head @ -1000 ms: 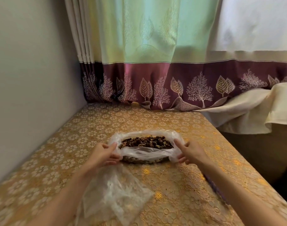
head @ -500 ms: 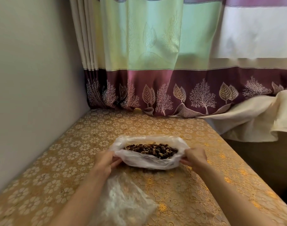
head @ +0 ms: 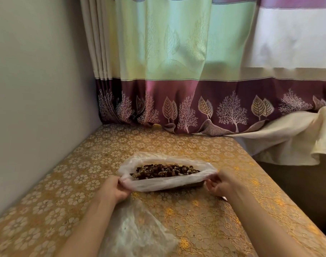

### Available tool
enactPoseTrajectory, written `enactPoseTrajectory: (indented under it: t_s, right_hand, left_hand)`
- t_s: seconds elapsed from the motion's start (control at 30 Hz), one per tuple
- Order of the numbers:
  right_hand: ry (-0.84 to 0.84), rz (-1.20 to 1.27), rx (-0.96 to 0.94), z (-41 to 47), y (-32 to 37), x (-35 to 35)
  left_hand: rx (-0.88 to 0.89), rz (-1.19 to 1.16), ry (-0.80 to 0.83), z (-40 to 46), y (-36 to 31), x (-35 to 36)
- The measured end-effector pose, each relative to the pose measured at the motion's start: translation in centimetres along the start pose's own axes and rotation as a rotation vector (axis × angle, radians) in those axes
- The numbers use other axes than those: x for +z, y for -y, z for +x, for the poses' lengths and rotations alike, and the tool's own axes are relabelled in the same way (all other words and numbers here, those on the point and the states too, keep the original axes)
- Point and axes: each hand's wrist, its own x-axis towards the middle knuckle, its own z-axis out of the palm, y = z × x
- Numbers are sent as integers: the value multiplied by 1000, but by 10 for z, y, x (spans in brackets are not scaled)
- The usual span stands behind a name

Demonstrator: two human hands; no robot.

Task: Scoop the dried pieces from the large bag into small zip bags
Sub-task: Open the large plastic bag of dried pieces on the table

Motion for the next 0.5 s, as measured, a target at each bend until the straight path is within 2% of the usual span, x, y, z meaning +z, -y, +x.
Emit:
enactPoseTrajectory:
  t_s: [0.07, 0.17, 0.23, 0.3, 0.4, 0.5]
  right_hand:
    - [-7, -96, -90, -5, 1, -1]
    - [-40, -187, -262, -11, 4, -2]
    - [-157, -332, -447, -13, 3, -2]
    - [-309, -619, -700, -12, 1, 0]
    - [-321, -1013, -1011, -11, -2, 13]
    - [-274, -1286, -995, -4, -4, 28]
  left_hand:
    - [10, 177, 31, -1, -2, 0]
    - [194, 638, -16, -8, -6, 1]
    - [425, 849, -125, -8, -10, 2]
    - [687, 1017, -226, -4, -13, 4]
    - [977, 1315, -183, 4, -13, 17]
    - [1026, 1642, -154, 21, -11, 30]
